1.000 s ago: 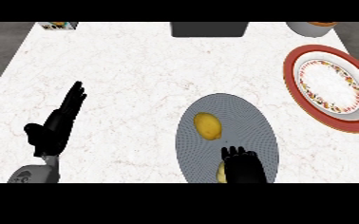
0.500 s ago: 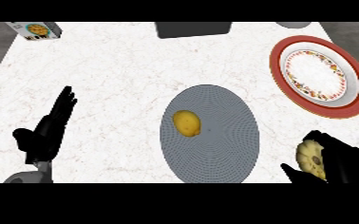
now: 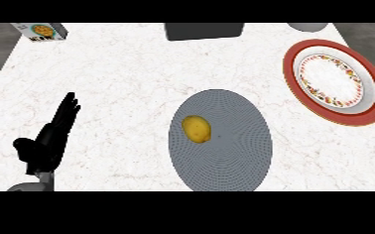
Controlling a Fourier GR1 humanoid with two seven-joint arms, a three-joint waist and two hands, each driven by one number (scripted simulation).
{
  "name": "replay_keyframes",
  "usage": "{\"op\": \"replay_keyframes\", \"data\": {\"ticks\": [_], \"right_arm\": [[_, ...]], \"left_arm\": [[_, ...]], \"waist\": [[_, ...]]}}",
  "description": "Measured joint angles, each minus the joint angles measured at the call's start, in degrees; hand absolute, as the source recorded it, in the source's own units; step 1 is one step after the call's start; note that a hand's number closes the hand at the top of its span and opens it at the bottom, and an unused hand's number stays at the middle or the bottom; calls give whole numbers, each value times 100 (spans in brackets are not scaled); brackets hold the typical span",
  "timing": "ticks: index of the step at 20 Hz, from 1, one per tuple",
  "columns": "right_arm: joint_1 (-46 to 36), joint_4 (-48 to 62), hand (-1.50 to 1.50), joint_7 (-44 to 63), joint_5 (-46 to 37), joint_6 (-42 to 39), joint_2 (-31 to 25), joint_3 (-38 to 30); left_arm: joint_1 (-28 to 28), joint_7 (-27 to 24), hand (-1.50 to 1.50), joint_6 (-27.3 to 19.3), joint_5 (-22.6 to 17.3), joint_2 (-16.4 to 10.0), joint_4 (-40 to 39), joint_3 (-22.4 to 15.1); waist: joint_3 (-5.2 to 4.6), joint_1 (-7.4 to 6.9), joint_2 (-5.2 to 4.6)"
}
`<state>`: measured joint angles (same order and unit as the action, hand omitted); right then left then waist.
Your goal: Pick the squash from the placemat and place it in the plate
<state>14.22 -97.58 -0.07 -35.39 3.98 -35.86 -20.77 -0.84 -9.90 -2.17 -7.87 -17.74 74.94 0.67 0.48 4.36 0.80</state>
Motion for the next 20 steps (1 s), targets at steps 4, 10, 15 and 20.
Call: {"op": "replay_keyframes", "data": {"ticks": [4, 10, 15, 20], "right_arm": [[-189, 815, 150, -1130, 1102, -245, -623, -1123], [-680, 2742, 150, -2710, 1913, -837, -1479, -1954], [-1433, 3721, 150, -3043, 1866, -1109, -1941, -1794], [-2276, 4147, 150, -2938, 1622, -1198, -1950, -1180]], "left_arm": [[-56, 21, 0, 74, -1, -20, 23, -26], [-202, 73, 0, 107, 133, 92, 53, -194], [-97, 170, 0, 142, 218, 180, 245, -250], [-188, 228, 0, 195, 249, 173, 239, -162]], "waist": [[-14, -121, -22], [-31, -366, -72], [-40, -462, -83], [-46, -511, -91]]}}
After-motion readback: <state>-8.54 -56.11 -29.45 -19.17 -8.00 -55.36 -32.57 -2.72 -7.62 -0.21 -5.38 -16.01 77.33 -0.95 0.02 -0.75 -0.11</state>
